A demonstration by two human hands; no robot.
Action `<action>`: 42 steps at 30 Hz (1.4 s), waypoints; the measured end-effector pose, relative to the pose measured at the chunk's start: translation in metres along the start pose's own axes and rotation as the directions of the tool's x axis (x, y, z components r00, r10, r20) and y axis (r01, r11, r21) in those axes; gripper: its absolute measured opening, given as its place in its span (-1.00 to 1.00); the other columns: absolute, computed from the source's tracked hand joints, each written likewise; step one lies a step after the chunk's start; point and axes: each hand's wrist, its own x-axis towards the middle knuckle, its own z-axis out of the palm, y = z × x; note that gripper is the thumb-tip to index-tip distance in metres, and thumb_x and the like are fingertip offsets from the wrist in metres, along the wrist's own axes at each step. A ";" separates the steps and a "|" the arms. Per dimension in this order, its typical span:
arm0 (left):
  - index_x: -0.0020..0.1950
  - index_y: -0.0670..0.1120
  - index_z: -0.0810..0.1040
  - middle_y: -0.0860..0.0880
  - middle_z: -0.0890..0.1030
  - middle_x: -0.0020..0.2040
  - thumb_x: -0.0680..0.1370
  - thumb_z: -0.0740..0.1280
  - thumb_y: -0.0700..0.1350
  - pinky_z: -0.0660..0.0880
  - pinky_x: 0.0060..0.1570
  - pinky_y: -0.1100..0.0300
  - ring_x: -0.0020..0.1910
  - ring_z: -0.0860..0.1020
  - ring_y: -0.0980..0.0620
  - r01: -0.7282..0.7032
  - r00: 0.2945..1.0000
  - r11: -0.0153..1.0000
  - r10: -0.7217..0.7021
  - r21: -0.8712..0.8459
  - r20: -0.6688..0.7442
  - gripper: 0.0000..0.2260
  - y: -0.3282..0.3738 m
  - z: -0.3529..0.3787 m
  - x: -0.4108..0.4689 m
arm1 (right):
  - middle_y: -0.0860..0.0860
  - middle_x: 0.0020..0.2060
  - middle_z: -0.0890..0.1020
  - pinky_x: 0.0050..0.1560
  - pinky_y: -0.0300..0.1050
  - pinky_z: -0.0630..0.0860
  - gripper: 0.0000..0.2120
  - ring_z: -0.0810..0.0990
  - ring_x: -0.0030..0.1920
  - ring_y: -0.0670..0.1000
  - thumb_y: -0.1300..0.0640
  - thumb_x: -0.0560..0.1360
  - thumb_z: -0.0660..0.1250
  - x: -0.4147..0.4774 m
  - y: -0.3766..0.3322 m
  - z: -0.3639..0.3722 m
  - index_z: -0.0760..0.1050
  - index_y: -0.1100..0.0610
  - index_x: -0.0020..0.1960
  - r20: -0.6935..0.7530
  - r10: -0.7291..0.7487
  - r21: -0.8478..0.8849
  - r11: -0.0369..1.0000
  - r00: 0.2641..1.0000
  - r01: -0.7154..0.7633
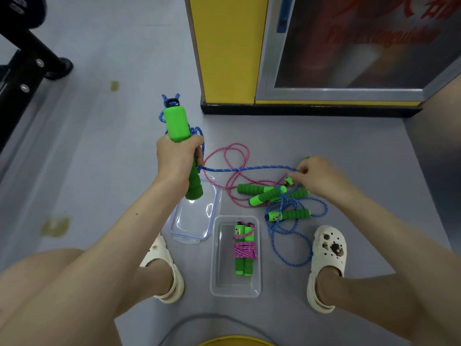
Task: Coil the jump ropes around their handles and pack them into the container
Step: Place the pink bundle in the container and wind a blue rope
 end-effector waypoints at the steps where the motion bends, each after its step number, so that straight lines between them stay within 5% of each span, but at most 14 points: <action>1: -0.35 -0.14 0.38 -0.01 0.41 -0.58 0.40 0.33 -0.33 0.41 -0.39 0.14 -0.61 0.36 0.03 -0.017 1.000 0.999 0.016 0.027 0.013 -0.80 0.000 0.001 -0.002 | 0.04 -0.47 0.54 -0.51 -0.29 0.38 -0.71 0.53 -0.51 -0.07 0.11 0.55 0.31 0.000 -0.001 -0.002 0.52 0.21 -0.31 -0.015 0.006 0.146 0.989 1.000 -0.003; 5: -0.29 -0.16 0.40 -0.08 0.45 -0.49 0.42 0.34 -0.33 0.40 -0.52 0.28 -0.59 0.42 0.08 -0.105 0.992 0.985 0.094 0.133 0.088 -0.83 -0.001 0.010 -0.010 | 0.15 -0.50 0.57 -0.46 -0.23 0.57 -0.75 0.59 -0.55 -0.06 0.17 0.57 0.28 -0.003 -0.012 -0.006 0.56 0.37 -0.10 -0.023 0.076 0.570 0.820 0.997 -0.050; 10: -0.25 -0.12 0.42 -0.12 0.51 -0.41 0.45 0.37 -0.31 0.46 -0.43 0.25 -0.47 0.49 0.03 -0.168 0.966 0.965 0.122 0.199 0.226 -0.82 -0.004 0.027 -0.021 | 0.10 -0.57 0.53 -0.59 -0.33 0.44 -0.76 0.49 -0.64 -0.11 0.16 0.57 0.28 -0.007 -0.031 -0.010 0.55 0.37 -0.07 -0.069 0.081 0.747 0.665 0.994 -0.002; 17: -0.03 -0.32 0.56 -0.13 0.62 -0.28 0.46 0.42 -0.28 0.49 -0.21 0.12 -0.35 0.59 0.06 -0.042 0.902 0.992 -0.012 0.116 0.431 -0.85 -0.010 0.055 -0.038 | 0.15 -0.40 0.60 -0.44 -0.29 0.54 -0.80 0.57 -0.50 -0.06 0.16 0.60 0.21 -0.017 -0.052 -0.012 0.55 0.24 0.06 0.063 -0.105 0.828 0.561 0.992 0.007; 21: -0.13 -0.18 0.59 -0.12 0.59 -0.28 0.45 0.45 -0.24 0.46 -0.25 0.16 -0.32 0.54 0.02 -0.027 0.886 0.992 -0.034 0.124 0.462 -0.94 -0.012 0.060 -0.038 | 0.16 -0.35 0.65 -0.36 -0.27 0.60 -0.85 0.63 -0.44 -0.04 0.19 0.59 0.23 -0.020 -0.050 -0.013 0.56 0.19 0.02 0.073 -0.158 0.807 0.589 0.985 0.034; 26: 0.03 -0.31 0.57 -0.22 0.62 -0.13 0.42 0.48 -0.24 0.50 -0.08 0.05 -0.18 0.57 -0.06 0.033 0.827 0.989 -0.108 0.145 0.551 -0.75 -0.014 0.062 -0.041 | 0.30 -0.21 0.65 -0.34 -0.22 0.62 -0.76 0.68 -0.38 0.03 0.21 0.60 0.22 -0.023 -0.046 -0.014 0.54 0.39 0.07 0.105 -0.204 0.786 0.616 0.973 0.045; 29: 0.03 -0.37 0.54 -0.28 0.61 -0.15 0.41 0.49 -0.24 0.49 -0.15 0.08 -0.22 0.56 -0.07 -0.010 0.835 0.984 -0.089 0.175 0.543 -0.71 -0.014 0.064 -0.043 | 0.31 -0.21 0.65 -0.29 -0.20 0.63 -0.75 0.69 -0.32 0.08 0.22 0.61 0.19 -0.024 -0.043 -0.015 0.53 0.41 0.05 0.089 -0.194 0.744 0.665 0.977 0.064; 32: -0.01 -0.36 0.55 -0.22 0.63 -0.24 0.44 0.44 -0.31 0.55 -0.23 0.16 -0.32 0.61 -0.04 0.058 0.878 0.992 -0.104 0.111 0.467 -0.82 -0.013 0.065 -0.041 | 0.12 -0.31 0.65 -0.25 -0.19 0.59 -0.77 0.64 -0.32 0.00 0.17 0.59 0.21 -0.023 -0.042 -0.013 0.61 0.21 -0.11 -0.091 -0.175 0.516 0.834 0.980 0.197; 34: -0.04 -0.33 0.54 -0.18 0.62 -0.30 0.47 0.38 -0.35 0.57 -0.32 0.20 -0.40 0.61 -0.01 0.176 0.889 0.984 -0.162 0.006 0.428 -0.90 -0.009 0.064 -0.039 | 0.07 -0.33 0.61 -0.26 -0.15 0.55 -0.76 0.57 -0.36 -0.03 0.20 0.56 0.21 -0.017 -0.040 -0.014 0.57 0.12 -0.23 -0.141 -0.086 0.456 0.878 0.986 0.142; 37: -0.14 -0.23 0.53 -0.08 0.59 -0.38 0.49 0.36 -0.31 0.52 -0.39 0.22 -0.45 0.57 0.02 0.298 0.886 0.948 -0.229 -0.115 0.403 -0.97 -0.004 0.063 -0.036 | 0.16 -0.15 0.63 -0.16 -0.11 0.56 -0.84 0.60 -0.23 0.02 0.24 0.55 0.22 -0.011 -0.035 -0.015 0.57 0.22 0.02 0.113 0.027 0.413 0.908 0.993 -0.072; 40: -0.21 -0.18 0.53 -0.03 0.57 -0.42 0.50 0.35 -0.27 0.52 -0.37 0.22 -0.46 0.55 0.05 0.353 0.877 0.913 -0.246 -0.205 0.412 -0.91 0.000 0.060 -0.033 | 0.09 0.21 0.51 0.11 -0.06 0.51 -0.57 0.55 0.13 0.04 0.19 0.54 0.28 -0.015 -0.037 0.000 0.35 0.12 0.40 0.416 -0.080 0.268 0.963 0.906 -0.038; 42: -0.26 -0.18 0.52 -0.03 0.54 -0.44 0.51 0.33 -0.26 0.53 -0.31 0.18 -0.49 0.52 0.06 0.370 0.870 0.890 -0.232 -0.265 0.435 -0.86 0.002 0.059 -0.032 | 0.07 0.24 0.49 0.20 -0.02 0.50 -0.57 0.51 0.20 0.07 0.12 0.53 0.31 -0.019 -0.040 0.015 0.36 0.06 0.38 0.503 -0.154 0.272 0.962 0.850 0.013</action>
